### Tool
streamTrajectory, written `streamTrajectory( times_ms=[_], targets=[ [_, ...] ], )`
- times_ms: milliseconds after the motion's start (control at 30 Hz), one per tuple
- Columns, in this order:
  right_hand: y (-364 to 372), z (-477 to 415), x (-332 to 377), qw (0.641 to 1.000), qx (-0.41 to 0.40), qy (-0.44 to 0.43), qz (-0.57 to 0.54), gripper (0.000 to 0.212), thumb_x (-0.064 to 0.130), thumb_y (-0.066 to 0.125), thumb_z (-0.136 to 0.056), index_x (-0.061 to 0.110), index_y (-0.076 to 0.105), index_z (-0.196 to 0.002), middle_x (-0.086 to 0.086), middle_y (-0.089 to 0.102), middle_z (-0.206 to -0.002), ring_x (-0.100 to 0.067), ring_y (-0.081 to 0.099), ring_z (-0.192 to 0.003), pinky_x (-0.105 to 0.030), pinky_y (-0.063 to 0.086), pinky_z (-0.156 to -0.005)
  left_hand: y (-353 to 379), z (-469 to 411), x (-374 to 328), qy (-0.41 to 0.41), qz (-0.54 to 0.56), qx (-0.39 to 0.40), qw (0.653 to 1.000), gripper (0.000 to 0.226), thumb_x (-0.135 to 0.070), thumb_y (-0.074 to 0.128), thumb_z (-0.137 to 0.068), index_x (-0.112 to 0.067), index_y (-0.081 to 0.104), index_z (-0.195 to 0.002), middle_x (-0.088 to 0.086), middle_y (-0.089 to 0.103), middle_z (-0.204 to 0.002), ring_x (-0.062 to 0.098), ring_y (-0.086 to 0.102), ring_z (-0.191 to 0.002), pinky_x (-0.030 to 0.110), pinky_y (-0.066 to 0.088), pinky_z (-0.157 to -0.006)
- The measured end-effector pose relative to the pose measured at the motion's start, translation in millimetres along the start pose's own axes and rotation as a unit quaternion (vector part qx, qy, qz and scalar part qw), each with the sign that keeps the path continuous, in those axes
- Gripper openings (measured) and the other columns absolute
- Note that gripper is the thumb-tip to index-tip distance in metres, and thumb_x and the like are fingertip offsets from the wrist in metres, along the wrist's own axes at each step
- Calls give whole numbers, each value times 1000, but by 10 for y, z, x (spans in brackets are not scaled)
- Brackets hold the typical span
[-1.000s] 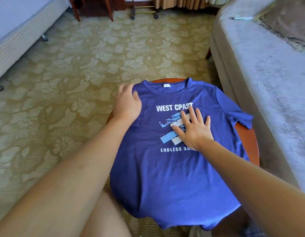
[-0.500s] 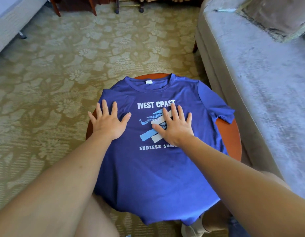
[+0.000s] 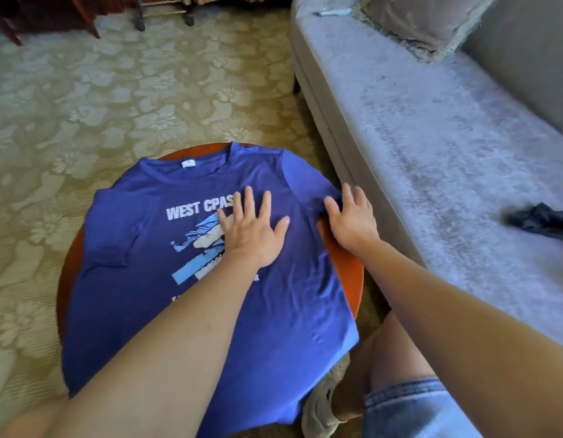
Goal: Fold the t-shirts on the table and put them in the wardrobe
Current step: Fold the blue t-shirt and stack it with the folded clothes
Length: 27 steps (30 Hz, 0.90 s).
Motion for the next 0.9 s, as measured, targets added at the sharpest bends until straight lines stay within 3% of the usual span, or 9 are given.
streamTrajectory(
  times_ms=[200,333,400,467,533,600,733,833,900],
  targets=[
    [44,-92,-110,980,90,38,-174,71,59,32,-99,30,0,-156,-10,32,-156,-31,33,-142,-34,24,-113,36,12,-3,-10,-4,-31,999,75,-69,11,-93,-31,-8,-155,4,-12,-163,25,-11,-150,57,-1,-118],
    [-54,-244,-81,965,78,14,-250,63,50,35,-102,24,16,-156,2,28,-158,-17,25,-146,-25,16,-114,40,7,10,-15,-7,-39,999,75,-69,11,-93,-31,-7,-155,4,-11,-164,24,-11,-150,56,-1,-119],
    [-92,-327,-65,953,74,10,-293,37,41,39,-103,25,55,-133,8,54,-137,-10,45,-130,-20,26,-105,33,0,0,-17,-10,-43,999,74,-69,12,-93,-31,-6,-155,4,-10,-164,24,-10,-150,56,-1,-119],
    [-119,-377,3,954,62,-7,-295,27,34,42,-103,26,64,-89,11,63,-99,-10,55,-102,-24,36,-92,36,0,-4,-17,-10,-47,999,74,-68,13,-94,-31,-5,-155,3,-9,-164,24,-10,-150,55,0,-119],
    [-124,-411,69,969,46,-19,-242,32,36,44,-100,14,64,-112,-2,64,-117,-18,54,-117,-29,38,-99,38,6,-3,-14,-5,-52,999,74,-68,13,-94,-30,-5,-155,4,-9,-164,24,-10,-150,55,0,-119],
    [-199,-370,211,985,7,-63,-163,46,31,45,-101,10,46,-141,-10,52,-141,-26,45,-132,-32,34,-104,39,12,5,-13,-1,-54,998,73,-67,13,-94,-30,-5,-155,4,-9,-164,24,-10,-150,55,-1,-118],
    [-280,-183,654,973,-64,-218,32,58,10,46,-95,13,30,-150,-8,44,-144,-35,56,-110,-36,44,-76,-6,31,19,-7,59,-72,996,67,-56,22,-100,-27,1,-156,4,-4,-164,23,-5,-151,52,-2,-119],
    [-100,-137,920,954,-2,-242,176,77,4,47,-86,18,16,-155,-1,19,-161,-36,60,-104,-33,40,-67,-192,70,150,-10,196,-141,970,59,-39,36,-102,-19,18,-155,7,9,-163,25,7,-150,50,7,-120],
    [58,-59,1104,935,31,-261,240,81,7,51,-87,17,10,-156,-2,9,-164,-35,61,-105,-34,41,-65,-329,113,373,-29,201,-177,963,56,-34,38,-102,-18,23,-153,6,13,-162,25,9,-149,52,9,-119]
  ],
)
Point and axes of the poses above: each hand's wrist, its own z-axis away from the middle knuckle, its own y-axis out of the palm, x = y × z, the point moved 5 cm from there along -z, towards the middle knuckle
